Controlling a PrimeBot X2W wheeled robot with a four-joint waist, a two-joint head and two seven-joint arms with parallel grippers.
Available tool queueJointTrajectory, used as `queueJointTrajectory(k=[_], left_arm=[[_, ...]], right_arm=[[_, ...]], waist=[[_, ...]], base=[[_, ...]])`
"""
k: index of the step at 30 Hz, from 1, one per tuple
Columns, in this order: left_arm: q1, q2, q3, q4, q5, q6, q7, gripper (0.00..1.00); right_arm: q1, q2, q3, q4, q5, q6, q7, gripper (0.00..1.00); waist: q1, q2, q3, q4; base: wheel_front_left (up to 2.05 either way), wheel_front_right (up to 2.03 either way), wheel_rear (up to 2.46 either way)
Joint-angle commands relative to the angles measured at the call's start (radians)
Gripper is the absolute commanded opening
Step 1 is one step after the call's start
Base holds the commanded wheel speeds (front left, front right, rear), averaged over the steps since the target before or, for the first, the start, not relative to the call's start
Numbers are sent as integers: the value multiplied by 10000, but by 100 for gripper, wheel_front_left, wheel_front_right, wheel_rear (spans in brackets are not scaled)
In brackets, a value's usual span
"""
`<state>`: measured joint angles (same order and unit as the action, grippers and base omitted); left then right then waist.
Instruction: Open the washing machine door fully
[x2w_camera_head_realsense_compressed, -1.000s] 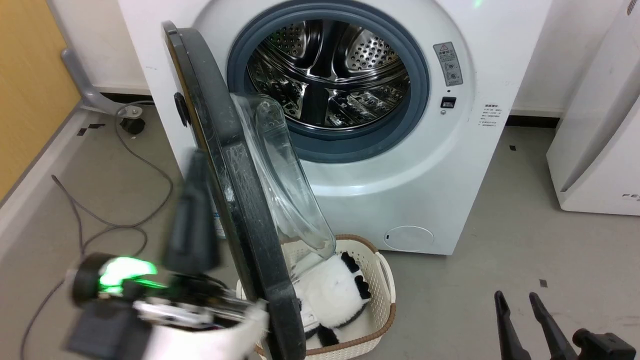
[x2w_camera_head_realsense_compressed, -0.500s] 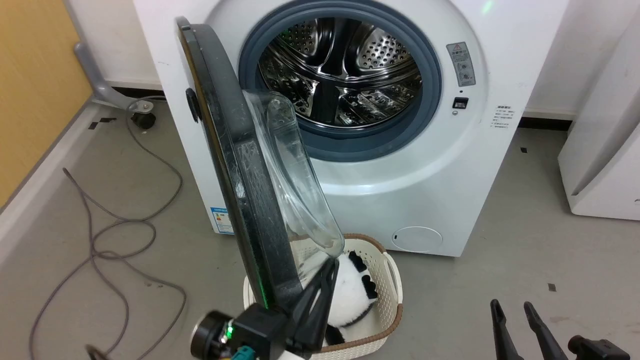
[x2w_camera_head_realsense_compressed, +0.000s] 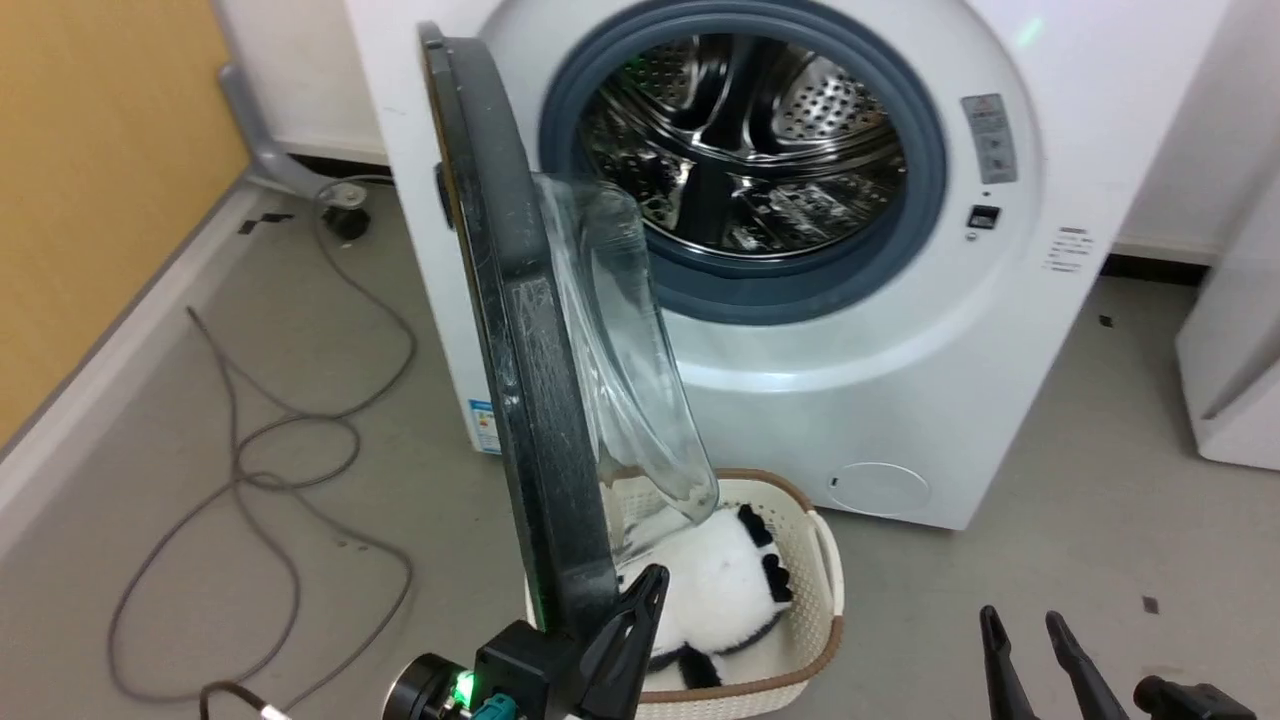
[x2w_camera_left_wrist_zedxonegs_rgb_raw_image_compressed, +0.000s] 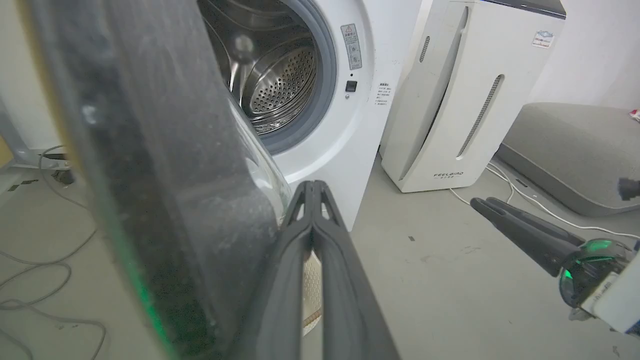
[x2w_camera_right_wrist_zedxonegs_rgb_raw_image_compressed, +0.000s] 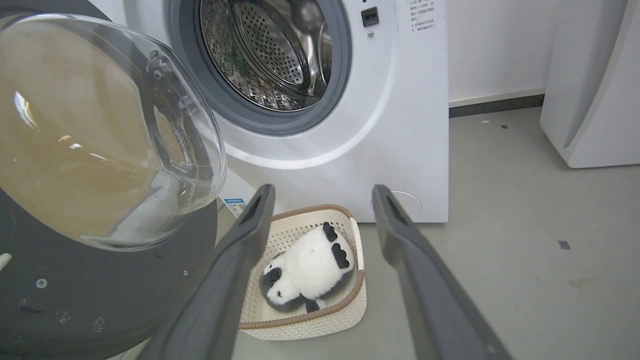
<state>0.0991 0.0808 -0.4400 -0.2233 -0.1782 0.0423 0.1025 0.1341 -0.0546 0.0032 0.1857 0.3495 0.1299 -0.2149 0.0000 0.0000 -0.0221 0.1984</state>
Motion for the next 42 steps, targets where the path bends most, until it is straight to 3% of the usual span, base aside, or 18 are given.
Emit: queueJointTrajectory(k=[1,16,22,34,42], left_arm=[[-32,140,169,126,-16,148,59,0],[-103,462,906,469,-262,472,-200,0],[-305,817,1906,516,-555,805,-489,0],[-1027,1211,3638,967,-1196,1377,-1028,0],[-1610,1661,5075,1714,-1821,1709,-1424,0]], right_arm=[[-57,43,7,29,86,8,-91,100],[-107,43,261,254,151,8,-191,100],[-226,43,281,108,-176,8,-7,100],[-577,-111,245,-471,-464,8,417,100],[-784,-363,239,-925,-565,8,552,100]], waist=[[0,0,10,239],[0,0,179,1899],[0,0,650,2550],[0,0,1737,2608],[0,0,2305,2299]], base=[[0,0,0],[0,0,0],[0,0,0],[0,0,0],[0,0,0]])
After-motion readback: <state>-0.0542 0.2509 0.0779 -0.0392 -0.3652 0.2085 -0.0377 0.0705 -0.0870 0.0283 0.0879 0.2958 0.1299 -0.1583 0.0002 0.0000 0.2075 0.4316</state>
